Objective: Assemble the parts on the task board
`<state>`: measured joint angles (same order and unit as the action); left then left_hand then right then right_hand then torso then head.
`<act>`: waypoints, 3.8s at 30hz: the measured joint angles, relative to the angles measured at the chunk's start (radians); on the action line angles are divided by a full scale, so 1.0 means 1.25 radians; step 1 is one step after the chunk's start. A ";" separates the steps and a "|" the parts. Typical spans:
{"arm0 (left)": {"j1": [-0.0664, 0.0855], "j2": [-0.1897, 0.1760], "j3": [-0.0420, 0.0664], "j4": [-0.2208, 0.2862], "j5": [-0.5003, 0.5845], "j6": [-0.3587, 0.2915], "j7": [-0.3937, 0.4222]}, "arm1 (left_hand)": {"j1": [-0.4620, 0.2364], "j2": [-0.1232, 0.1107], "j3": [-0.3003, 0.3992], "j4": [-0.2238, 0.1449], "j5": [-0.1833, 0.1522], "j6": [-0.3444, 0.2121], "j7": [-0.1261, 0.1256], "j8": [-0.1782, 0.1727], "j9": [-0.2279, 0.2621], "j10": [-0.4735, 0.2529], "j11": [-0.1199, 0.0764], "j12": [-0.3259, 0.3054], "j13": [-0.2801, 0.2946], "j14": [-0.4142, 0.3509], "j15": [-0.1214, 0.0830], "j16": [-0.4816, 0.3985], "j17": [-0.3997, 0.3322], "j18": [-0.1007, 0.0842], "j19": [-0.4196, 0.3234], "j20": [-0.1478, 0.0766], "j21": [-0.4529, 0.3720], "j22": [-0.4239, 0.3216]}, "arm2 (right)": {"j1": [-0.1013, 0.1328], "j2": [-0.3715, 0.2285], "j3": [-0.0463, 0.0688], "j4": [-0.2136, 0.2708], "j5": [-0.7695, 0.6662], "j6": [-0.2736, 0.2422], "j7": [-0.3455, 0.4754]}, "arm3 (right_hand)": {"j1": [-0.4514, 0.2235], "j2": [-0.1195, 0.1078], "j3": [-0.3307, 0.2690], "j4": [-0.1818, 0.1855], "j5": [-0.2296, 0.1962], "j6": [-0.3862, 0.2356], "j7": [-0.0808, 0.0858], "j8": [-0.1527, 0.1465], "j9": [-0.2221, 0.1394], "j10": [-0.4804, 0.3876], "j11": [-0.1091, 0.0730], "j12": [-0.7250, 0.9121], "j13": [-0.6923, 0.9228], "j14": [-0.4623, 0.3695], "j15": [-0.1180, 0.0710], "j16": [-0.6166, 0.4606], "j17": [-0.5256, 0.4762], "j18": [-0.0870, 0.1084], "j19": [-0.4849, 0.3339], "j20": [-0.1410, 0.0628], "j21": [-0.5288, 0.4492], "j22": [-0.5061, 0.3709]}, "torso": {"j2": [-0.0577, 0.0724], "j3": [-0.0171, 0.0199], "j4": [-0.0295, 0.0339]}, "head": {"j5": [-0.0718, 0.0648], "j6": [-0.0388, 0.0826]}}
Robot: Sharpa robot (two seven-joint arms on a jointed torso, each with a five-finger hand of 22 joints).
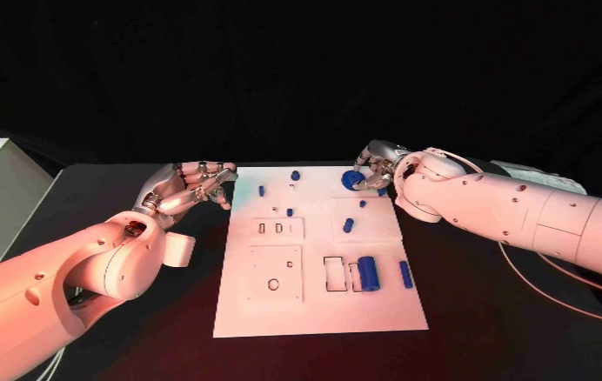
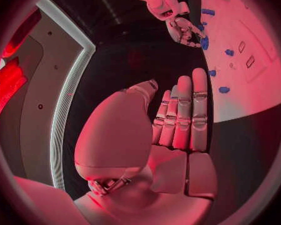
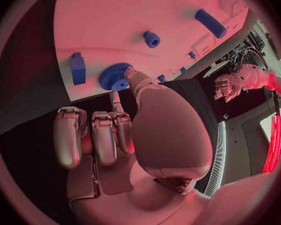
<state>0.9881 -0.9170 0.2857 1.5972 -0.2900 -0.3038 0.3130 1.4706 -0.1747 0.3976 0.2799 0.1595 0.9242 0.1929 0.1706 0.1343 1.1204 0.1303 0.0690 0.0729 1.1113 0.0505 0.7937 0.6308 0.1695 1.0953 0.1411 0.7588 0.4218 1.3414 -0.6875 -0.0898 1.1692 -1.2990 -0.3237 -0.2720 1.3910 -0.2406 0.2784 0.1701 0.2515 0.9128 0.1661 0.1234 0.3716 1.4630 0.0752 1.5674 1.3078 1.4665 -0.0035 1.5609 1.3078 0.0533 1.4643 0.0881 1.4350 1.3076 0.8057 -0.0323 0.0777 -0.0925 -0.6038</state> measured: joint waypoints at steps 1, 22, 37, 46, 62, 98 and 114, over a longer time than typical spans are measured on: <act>0.000 0.000 0.000 0.000 0.000 0.000 0.000 | 0.000 0.000 0.000 0.000 0.000 0.000 0.000 0.000 0.000 0.000 0.000 0.000 0.000 0.000 0.000 0.000 0.000 0.000 0.000 0.000 0.000 0.000 | 0.000 0.001 0.000 -0.001 0.000 0.001 0.000 | 0.000 0.000 -0.001 0.001 0.000 0.000 0.000 0.000 0.000 0.000 0.000 0.000 0.000 0.000 0.000 0.000 0.000 0.000 0.000 0.000 0.000 0.000 | 0.000 0.0000 0.0000 | 0.000 0.000; 0.000 0.001 0.000 0.000 -0.001 0.001 -0.001 | 0.000 0.000 0.000 0.000 0.000 0.000 0.000 0.000 0.000 0.000 0.000 0.000 0.000 0.000 0.000 0.000 0.000 0.000 0.000 0.000 0.000 0.000 | -0.001 0.016 -0.001 -0.022 0.000 0.007 0.002 | 0.015 0.026 0.022 0.012 0.033 0.020 -0.006 0.009 0.003 0.000 0.000 0.000 0.000 0.000 0.000 0.000 0.000 0.000 0.000 0.000 0.006 0.000 | 0.000 0.0009 0.0000 | 0.001 -0.006; 0.000 0.002 0.000 -0.001 -0.001 0.002 -0.001 | 0.000 0.000 0.002 0.002 0.000 0.000 0.000 0.000 0.001 0.000 0.000 0.000 0.000 -0.003 0.003 0.000 0.001 0.000 -0.006 0.000 0.007 0.003 | -0.009 0.005 -0.005 0.034 -0.101 -0.070 0.016 | 0.029 0.018 0.083 0.009 0.068 0.058 -0.015 0.026 0.002 0.002 -0.008 0.000 0.000 0.000 -0.006 0.000 0.000 0.000 0.000 0.000 0.006 0.000 | -0.001 0.0016 -0.0001 | 0.001 -0.003; 0.000 0.003 0.000 -0.002 -0.002 0.002 -0.002 | 0.000 0.000 0.002 0.002 0.000 0.000 0.000 0.000 0.000 0.000 0.000 0.000 0.000 -0.003 0.003 0.000 0.001 0.000 -0.006 0.000 0.006 0.003 | -0.006 0.003 -0.003 0.106 -0.171 -0.149 0.019 | 0.025 0.014 0.085 0.011 0.069 0.065 -0.016 0.026 0.003 0.004 -0.010 0.000 0.000 0.000 -0.006 0.000 0.000 0.000 0.000 0.000 0.006 0.000 | -0.001 0.0000 0.0011 | 0.004 -0.001; 0.000 0.011 0.000 -0.001 -0.002 0.004 -0.002 | 0.000 0.000 0.002 0.002 0.000 0.000 0.000 0.000 0.000 0.000 0.000 0.000 0.000 -0.003 0.003 0.003 0.000 0.000 -0.006 0.000 0.009 0.005 | -0.008 0.103 -0.009 0.097 -0.228 -0.164 0.017 | 0.020 0.011 0.087 0.009 0.068 0.067 -0.018 0.026 0.003 0.001 -0.013 0.000 0.000 -0.003 -0.009 0.000 0.000 0.000 0.003 -0.003 0.006 0.000 | 0.000 -0.0024 0.0030 | 0.012 -0.004; 0.000 0.016 0.000 -0.002 -0.003 0.006 -0.003 | 0.000 0.000 0.002 0.002 0.000 0.000 0.000 0.000 0.001 0.000 0.000 0.000 0.000 -0.003 0.003 0.003 0.001 0.000 -0.006 0.000 0.009 0.005 | -0.025 0.201 -0.018 -0.017 -0.246 -0.106 0.008 | 0.012 0.004 0.094 0.011 0.065 0.066 -0.021 0.031 0.005 0.001 -0.013 0.000 0.000 -0.003 -0.009 0.000 0.000 0.000 0.003 -0.003 0.006 0.000 | 0.002 0.0018 0.0013 | 0.022 -0.008; 0.000 0.015 0.000 -0.002 -0.003 0.006 -0.004 | 0.000 0.000 0.002 0.002 0.000 0.000 0.000 0.000 0.001 0.000 0.000 0.000 0.000 -0.003 0.003 0.003 0.001 0.000 -0.006 0.000 0.009 0.004 | -0.026 0.209 -0.018 -0.031 -0.249 -0.100 0.010 | -0.006 -0.014 0.097 0.014 0.059 0.021 -0.007 0.008 0.003 0.002 -0.006 0.000 0.000 -0.001 -0.007 0.000 0.000 0.000 0.003 -0.003 0.006 0.000 | 0.002 0.0024 0.0004 | 0.022 -0.007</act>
<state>0.9878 -0.8980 0.2855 1.5942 -0.2942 -0.2961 0.3086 1.4705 -0.1747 0.4003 0.2827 0.1595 0.9242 0.1929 0.1707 0.1352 1.1204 0.1304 0.0690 0.0729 1.1078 0.0541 0.7976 0.6317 0.1694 1.0880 0.1413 0.7703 0.4274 1.3090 -0.4259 -0.1129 1.1302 -1.6096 -0.4491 -0.2594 1.3839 -0.2584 0.3996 0.1877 0.3251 0.9395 0.1577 0.1329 0.3756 1.4653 0.0680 1.5674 1.3073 1.4652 -0.0124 1.5608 1.3081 0.0534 1.4679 0.0844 1.4424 1.3078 0.8086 -0.0293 0.0781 -0.0647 -0.6123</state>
